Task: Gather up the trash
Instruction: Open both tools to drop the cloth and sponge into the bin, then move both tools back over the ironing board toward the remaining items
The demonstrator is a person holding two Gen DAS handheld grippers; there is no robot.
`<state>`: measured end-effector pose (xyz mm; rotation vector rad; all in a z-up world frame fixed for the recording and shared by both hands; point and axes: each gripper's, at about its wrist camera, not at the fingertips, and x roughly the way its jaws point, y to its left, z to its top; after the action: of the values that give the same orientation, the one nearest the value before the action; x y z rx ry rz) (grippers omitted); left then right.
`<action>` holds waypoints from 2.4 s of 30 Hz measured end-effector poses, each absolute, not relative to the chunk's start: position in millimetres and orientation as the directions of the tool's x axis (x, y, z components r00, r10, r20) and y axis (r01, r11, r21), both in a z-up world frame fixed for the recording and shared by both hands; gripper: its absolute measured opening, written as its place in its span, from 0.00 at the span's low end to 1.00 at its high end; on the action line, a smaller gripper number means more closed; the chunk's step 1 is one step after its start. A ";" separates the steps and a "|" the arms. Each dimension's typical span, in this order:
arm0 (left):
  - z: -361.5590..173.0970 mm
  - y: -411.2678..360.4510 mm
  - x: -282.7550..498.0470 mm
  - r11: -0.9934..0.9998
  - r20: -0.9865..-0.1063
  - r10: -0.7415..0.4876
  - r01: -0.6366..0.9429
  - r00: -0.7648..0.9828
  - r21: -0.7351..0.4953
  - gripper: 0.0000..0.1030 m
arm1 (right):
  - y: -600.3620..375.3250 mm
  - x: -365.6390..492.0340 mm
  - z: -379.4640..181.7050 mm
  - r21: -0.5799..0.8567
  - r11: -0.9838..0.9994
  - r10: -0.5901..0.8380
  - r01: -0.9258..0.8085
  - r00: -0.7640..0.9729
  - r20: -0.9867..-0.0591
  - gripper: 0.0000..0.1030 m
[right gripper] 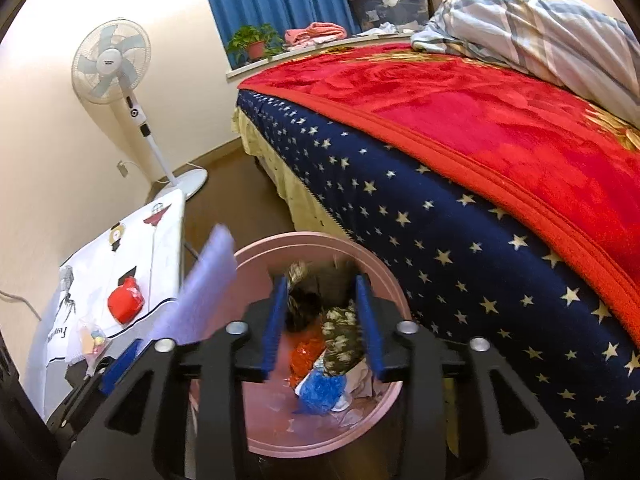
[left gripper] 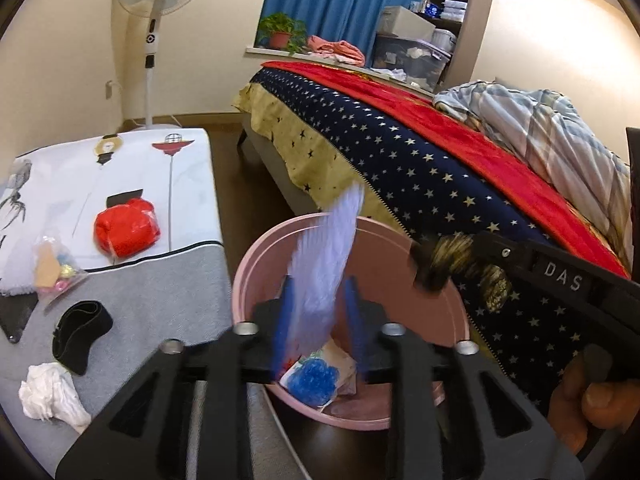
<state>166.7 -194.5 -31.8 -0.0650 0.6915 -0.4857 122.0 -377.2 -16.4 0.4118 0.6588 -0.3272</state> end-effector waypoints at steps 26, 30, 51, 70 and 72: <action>7.6 -83.5 119.0 0.969 -0.531 -0.243 0.220 0.812 -0.108 0.64 | -278.6 111.3 15.3 0.163 0.975 -0.033 0.150 0.827 -0.562 0.70; 8.1 -49.0 113.2 0.986 -0.530 -0.164 0.123 0.832 -0.113 0.69 | -268.9 112.9 16.1 0.183 0.976 0.005 0.118 0.828 -0.560 0.71; -10.4 49.0 114.2 0.976 -0.570 0.036 -0.152 0.821 -0.158 0.39 | -189.1 146.2 -17.7 0.288 0.954 0.249 -0.085 0.761 -0.599 0.63; -30.6 59.5 160.7 0.974 -0.587 0.058 -0.175 0.807 -0.145 0.31 | -115.3 201.2 -79.2 0.329 0.927 0.367 -0.177 0.599 -0.712 0.65; -34.4 60.8 167.6 0.974 -0.595 0.053 -0.173 0.802 -0.146 0.31 | -111.8 206.1 -86.2 0.325 0.929 0.364 -0.175 0.585 -0.725 0.65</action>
<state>167.6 60.8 -34.4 -0.1979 0.6300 0.1220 206.1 -111.8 -86.2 0.2288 0.8939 0.3175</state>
